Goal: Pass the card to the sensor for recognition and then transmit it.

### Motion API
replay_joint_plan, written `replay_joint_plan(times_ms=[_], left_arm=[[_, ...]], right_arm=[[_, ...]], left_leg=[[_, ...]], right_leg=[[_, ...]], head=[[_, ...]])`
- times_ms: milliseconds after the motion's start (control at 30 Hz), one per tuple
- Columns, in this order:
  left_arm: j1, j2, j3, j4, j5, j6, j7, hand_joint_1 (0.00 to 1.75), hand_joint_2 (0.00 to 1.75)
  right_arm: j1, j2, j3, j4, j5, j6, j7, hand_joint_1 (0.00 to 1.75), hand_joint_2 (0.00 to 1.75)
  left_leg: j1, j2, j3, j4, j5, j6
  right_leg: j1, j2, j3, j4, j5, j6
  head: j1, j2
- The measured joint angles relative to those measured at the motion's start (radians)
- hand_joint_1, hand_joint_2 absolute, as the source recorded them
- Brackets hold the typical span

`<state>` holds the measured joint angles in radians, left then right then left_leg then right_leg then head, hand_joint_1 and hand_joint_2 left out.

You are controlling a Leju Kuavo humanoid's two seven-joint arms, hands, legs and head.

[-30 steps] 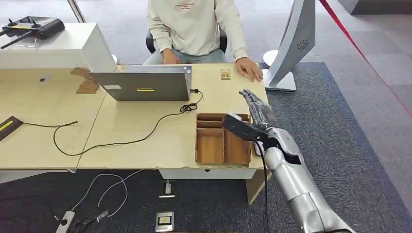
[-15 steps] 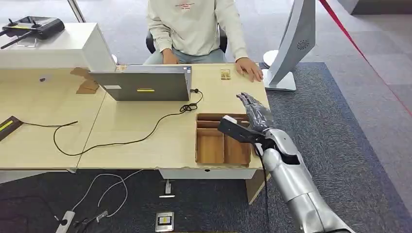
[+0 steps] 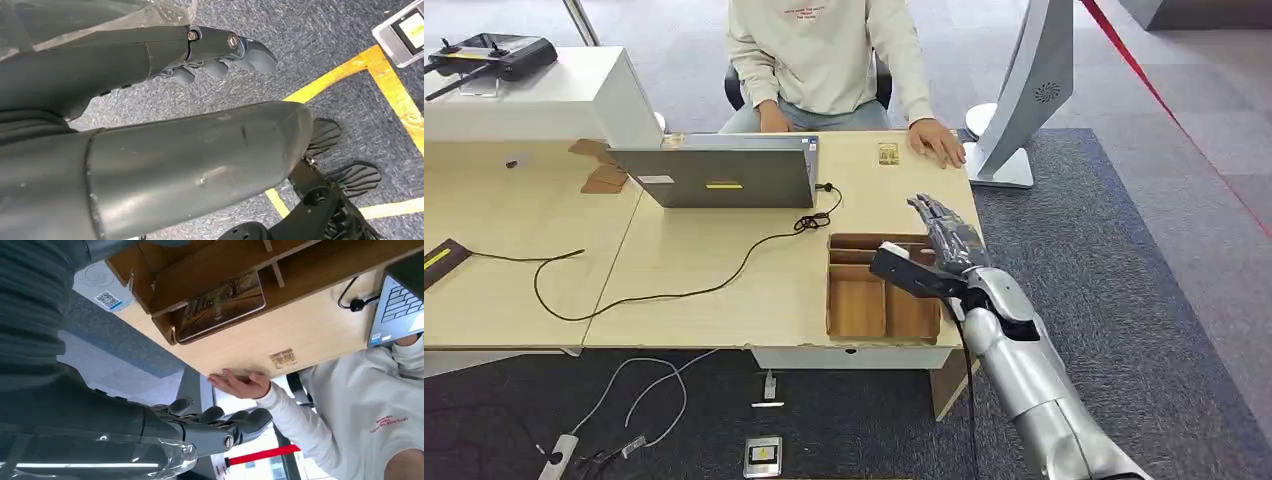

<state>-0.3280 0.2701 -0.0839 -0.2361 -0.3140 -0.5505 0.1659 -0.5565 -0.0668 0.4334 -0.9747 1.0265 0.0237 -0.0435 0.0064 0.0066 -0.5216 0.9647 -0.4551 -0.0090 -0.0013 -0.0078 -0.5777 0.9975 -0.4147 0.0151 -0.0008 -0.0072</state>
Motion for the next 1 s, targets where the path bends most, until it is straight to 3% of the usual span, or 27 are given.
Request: replay_joint_plan(times_ms=[367, 400, 433, 467, 800, 1000], left_arm=[[-0.003, 0.0, 0.0, 0.0, -0.006, -0.003, 0.0, 0.0, 0.0], [-0.004, 0.0, 0.0, 0.0, -0.006, -0.003, 0.0, 0.0, 0.0], [-0.004, 0.0, 0.0, 0.0, -0.006, -0.003, 0.0, 0.0, 0.0], [-0.004, 0.0, 0.0, 0.0, -0.006, -0.003, 0.002, 0.0, 0.0], [-0.003, 0.005, 0.0, 0.0, 0.007, -0.003, 0.003, 0.0, 0.0], [-0.003, 0.008, 0.003, 0.0, 0.012, -0.003, 0.005, 0.0, 0.0]], right_arm=[[0.005, 0.0, 0.0, -0.005, 0.0, 0.001, 0.0, 0.02, 1.75], [0.006, 0.0, 0.0, -0.005, 0.0, 0.002, 0.0, 0.19, 1.75], [0.006, 0.0, 0.0, -0.005, 0.0, 0.002, 0.0, 1.31, 1.75], [0.007, 0.0, 0.0, -0.005, 0.0, 0.002, 0.0, 1.69, 1.75], [0.01, 0.002, 0.0, -0.005, 0.002, 0.011, 0.0, 1.75, 1.75], [0.01, 0.004, 0.0, -0.004, 0.0, 0.015, 0.0, 1.68, 1.75]], left_leg=[[0.0, 0.0, 0.0, 0.0, 0.0, 0.0], [0.0, 0.0, 0.0, 0.0, 0.0, 0.0], [0.0, 0.0, 0.0, 0.0, 0.0, 0.0], [0.0, 0.0, 0.0, 0.0, 0.0, 0.0], [0.0, 0.0, 0.0, 0.0, 0.0, 0.0], [0.0, 0.0, 0.0, 0.0, 0.0, 0.0]], right_leg=[[0.0, 0.0, 0.0, 0.0, 0.0, 0.0], [0.0, 0.0, 0.0, 0.0, 0.0, 0.0], [0.0, 0.0, 0.0, 0.0, 0.0, 0.0], [0.0, 0.0, 0.0, 0.0, 0.0, 0.0], [0.0, 0.0, 0.0, 0.0, 0.0, 0.0], [0.0, 0.0, 0.0, 0.0, 0.0, 0.0]], head=[[0.0, 0.0], [0.0, 0.0], [0.0, 0.0], [0.0, 0.0], [0.0, 0.0], [0.0, 0.0]])
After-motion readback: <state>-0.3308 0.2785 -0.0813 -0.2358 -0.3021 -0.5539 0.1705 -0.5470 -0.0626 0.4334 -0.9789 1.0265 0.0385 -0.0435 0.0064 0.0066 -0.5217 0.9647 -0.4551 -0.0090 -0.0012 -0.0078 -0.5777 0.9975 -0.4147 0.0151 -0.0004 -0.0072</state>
